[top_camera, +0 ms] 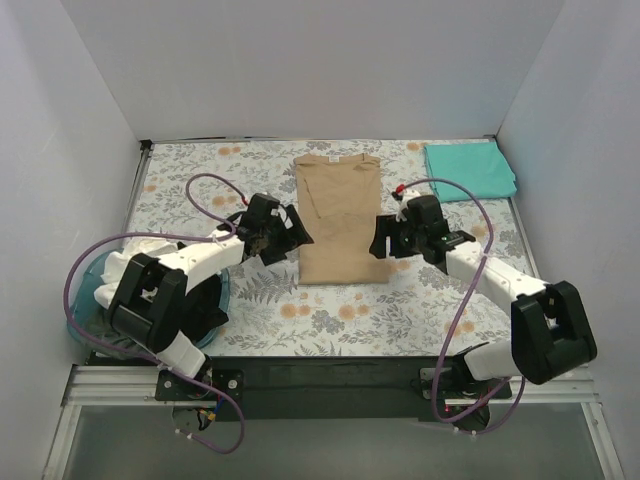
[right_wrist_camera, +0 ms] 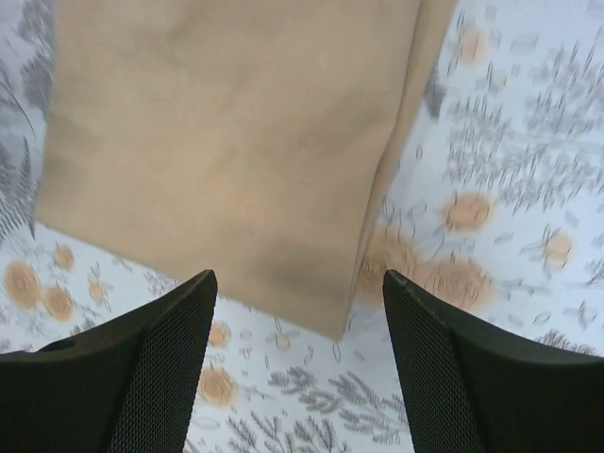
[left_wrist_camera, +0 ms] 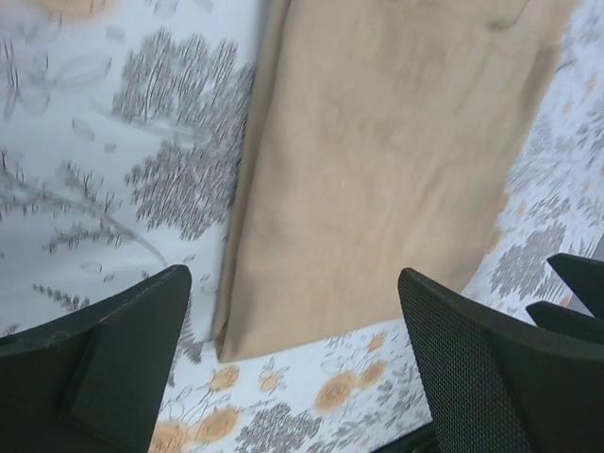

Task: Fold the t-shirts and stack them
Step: Fold the tshirt, then neatly place the folded tshirt to the corner

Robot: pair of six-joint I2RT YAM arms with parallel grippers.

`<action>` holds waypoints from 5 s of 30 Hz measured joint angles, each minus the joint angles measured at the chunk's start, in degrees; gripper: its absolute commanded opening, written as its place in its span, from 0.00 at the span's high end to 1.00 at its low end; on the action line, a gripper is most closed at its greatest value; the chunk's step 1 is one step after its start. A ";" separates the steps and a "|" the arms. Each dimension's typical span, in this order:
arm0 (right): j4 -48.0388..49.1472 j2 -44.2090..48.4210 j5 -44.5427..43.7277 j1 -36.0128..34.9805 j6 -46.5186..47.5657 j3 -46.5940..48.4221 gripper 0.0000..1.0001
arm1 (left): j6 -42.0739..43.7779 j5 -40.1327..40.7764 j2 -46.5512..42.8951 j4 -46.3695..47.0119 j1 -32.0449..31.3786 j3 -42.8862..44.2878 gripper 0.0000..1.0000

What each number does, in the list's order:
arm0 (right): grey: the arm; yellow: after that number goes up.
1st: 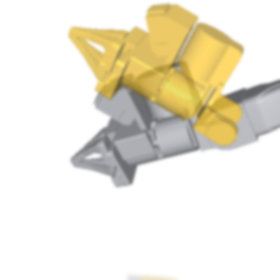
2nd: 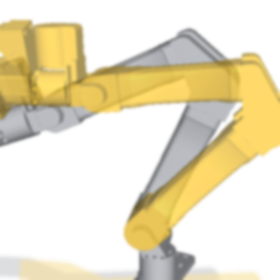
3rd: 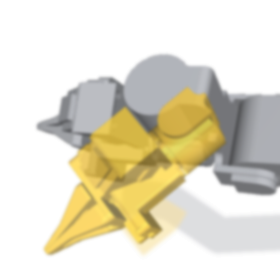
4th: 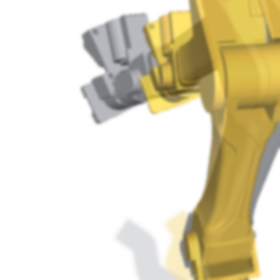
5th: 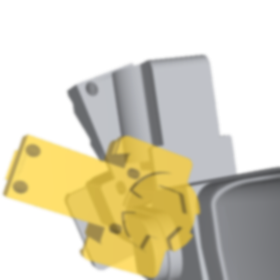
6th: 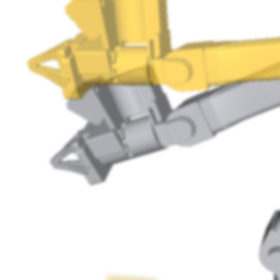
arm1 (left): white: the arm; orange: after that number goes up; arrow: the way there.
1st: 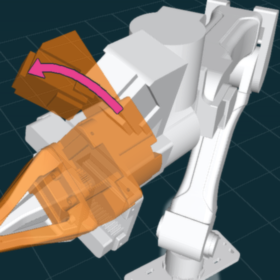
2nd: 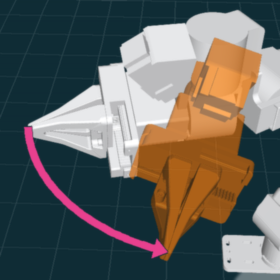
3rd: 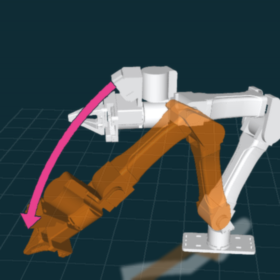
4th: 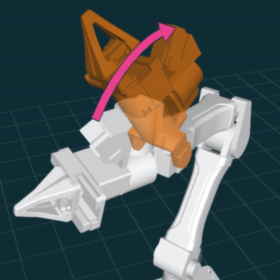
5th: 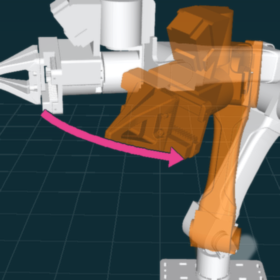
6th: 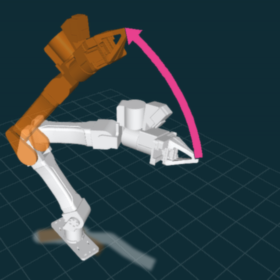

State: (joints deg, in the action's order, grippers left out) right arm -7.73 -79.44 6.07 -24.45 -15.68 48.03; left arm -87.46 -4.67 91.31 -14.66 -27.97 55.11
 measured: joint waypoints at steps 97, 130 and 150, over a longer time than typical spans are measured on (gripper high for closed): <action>-13.90 7.96 -11.41 -3.78 -1.95 14.14 0.99 | -0.24 27.52 -10.03 -10.60 -8.70 12.37 1.00; -7.65 -36.13 1.81 6.64 9.62 42.47 0.01 | 6.16 17.31 27.74 -15.30 7.19 38.80 0.09; -4.92 -30.29 4.24 5.03 9.46 25.92 0.19 | -1.97 8.90 -15.89 -10.29 5.60 -6.16 0.06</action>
State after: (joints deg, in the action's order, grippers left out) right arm -12.64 -109.73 10.31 -19.42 -6.22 73.95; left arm -89.43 4.23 75.42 -24.95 -22.37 48.95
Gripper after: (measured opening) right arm 0.834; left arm 0.935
